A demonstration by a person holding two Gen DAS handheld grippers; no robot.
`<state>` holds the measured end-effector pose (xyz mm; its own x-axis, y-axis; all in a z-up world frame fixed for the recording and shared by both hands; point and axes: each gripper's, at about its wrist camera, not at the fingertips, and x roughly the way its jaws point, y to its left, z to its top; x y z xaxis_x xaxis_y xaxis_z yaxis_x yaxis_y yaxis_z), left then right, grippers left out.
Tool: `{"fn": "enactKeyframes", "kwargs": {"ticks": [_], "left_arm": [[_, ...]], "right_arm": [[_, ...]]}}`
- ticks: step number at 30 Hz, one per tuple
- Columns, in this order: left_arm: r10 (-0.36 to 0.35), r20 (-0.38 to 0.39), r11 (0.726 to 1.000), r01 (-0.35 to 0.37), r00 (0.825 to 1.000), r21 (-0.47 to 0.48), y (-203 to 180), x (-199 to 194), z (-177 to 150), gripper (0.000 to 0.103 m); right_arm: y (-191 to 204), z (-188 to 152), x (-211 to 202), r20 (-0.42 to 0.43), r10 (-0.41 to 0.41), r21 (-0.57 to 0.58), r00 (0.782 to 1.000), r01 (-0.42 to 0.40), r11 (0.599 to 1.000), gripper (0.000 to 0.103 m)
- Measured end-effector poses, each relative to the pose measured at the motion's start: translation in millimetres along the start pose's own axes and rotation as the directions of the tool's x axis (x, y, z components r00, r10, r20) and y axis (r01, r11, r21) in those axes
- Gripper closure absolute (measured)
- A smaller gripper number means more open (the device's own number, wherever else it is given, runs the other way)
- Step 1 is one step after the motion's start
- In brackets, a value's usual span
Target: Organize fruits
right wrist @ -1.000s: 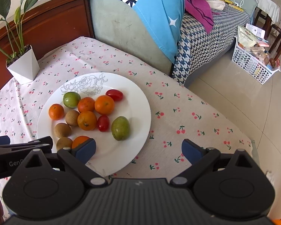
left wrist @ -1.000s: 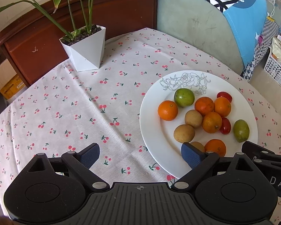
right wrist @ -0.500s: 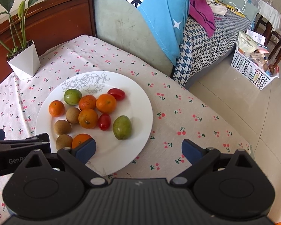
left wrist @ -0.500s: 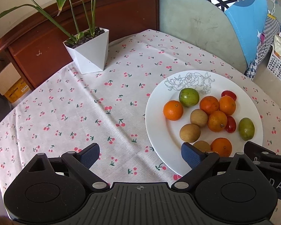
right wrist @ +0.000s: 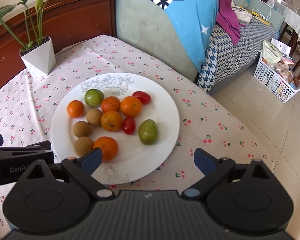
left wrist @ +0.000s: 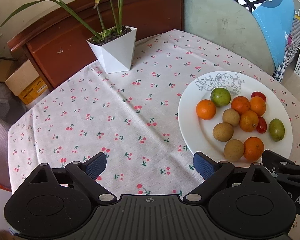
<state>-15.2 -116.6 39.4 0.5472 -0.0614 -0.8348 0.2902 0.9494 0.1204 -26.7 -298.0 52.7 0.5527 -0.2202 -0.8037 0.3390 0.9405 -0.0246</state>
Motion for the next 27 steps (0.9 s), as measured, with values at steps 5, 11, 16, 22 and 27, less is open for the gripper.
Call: {"fn": "enactKeyframes", "kwargs": {"ticks": [5, 11, 16, 22, 27], "left_arm": [[0.025, -0.002, 1.0, -0.025, 1.0, -0.019, 15, -5, -7, 0.008], [0.05, -0.01, 0.996, -0.05, 0.999, -0.068, 38, -11, -16, 0.008], [0.079, -0.01, 0.988, -0.08, 0.997, -0.133, 63, -18, -22, 0.008], [0.107, 0.003, 0.971, -0.104, 0.994, -0.214, 97, -29, -29, 0.008], [0.109, -0.005, 0.958, -0.106, 0.994, -0.267, 114, -33, -35, 0.008]], "right_arm": [[12, -3, -4, 0.008, 0.027, -0.028, 1.0, -0.027, 0.999, 0.005], [30, -8, -7, 0.022, 0.075, -0.065, 0.997, -0.073, 0.995, 0.005], [48, -17, -13, 0.041, 0.165, -0.116, 0.985, -0.16, 0.98, 0.005], [80, -36, -24, 0.063, 0.299, -0.235, 0.952, -0.277, 0.932, 0.005], [106, -57, -26, 0.045, 0.383, -0.311, 0.923, -0.352, 0.883, 0.005]]}}
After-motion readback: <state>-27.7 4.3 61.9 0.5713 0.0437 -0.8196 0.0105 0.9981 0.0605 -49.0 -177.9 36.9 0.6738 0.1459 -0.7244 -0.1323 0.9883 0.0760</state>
